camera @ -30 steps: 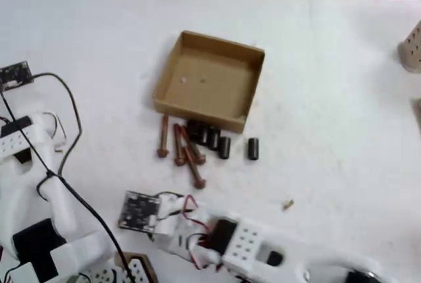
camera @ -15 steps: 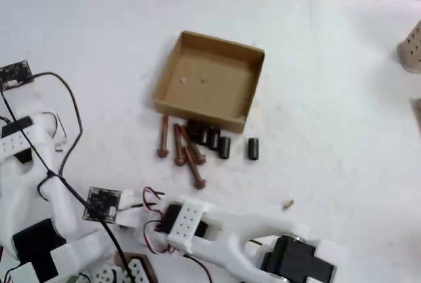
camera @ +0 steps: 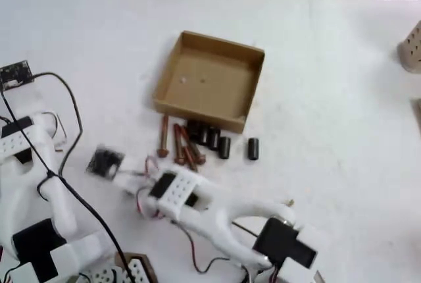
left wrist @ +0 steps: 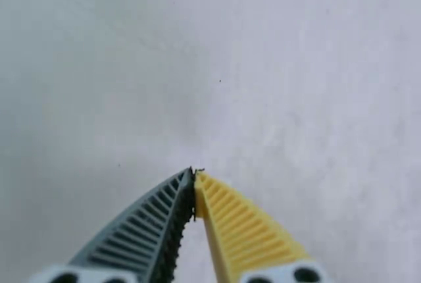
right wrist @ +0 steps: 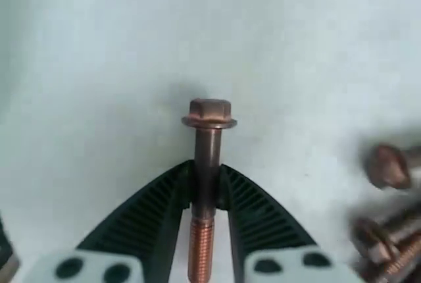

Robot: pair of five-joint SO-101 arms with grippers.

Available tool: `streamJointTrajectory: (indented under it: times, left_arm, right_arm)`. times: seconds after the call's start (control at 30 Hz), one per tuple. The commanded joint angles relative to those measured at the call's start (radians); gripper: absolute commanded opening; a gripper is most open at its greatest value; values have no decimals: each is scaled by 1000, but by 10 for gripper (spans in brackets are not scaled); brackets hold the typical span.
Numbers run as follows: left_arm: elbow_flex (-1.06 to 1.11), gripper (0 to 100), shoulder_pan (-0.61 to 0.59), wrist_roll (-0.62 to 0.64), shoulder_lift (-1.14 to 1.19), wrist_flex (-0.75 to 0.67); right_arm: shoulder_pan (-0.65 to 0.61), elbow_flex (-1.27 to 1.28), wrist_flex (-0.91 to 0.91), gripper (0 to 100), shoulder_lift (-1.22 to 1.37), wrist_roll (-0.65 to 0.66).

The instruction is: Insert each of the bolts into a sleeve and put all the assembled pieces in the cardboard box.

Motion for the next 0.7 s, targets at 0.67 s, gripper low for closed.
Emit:
streamJointTrajectory:
  times: [0.67]
  left_arm:
    - [8,23,-8,5,-4,-21]
  right_arm:
    - [179,-600,249,224,282,-477]
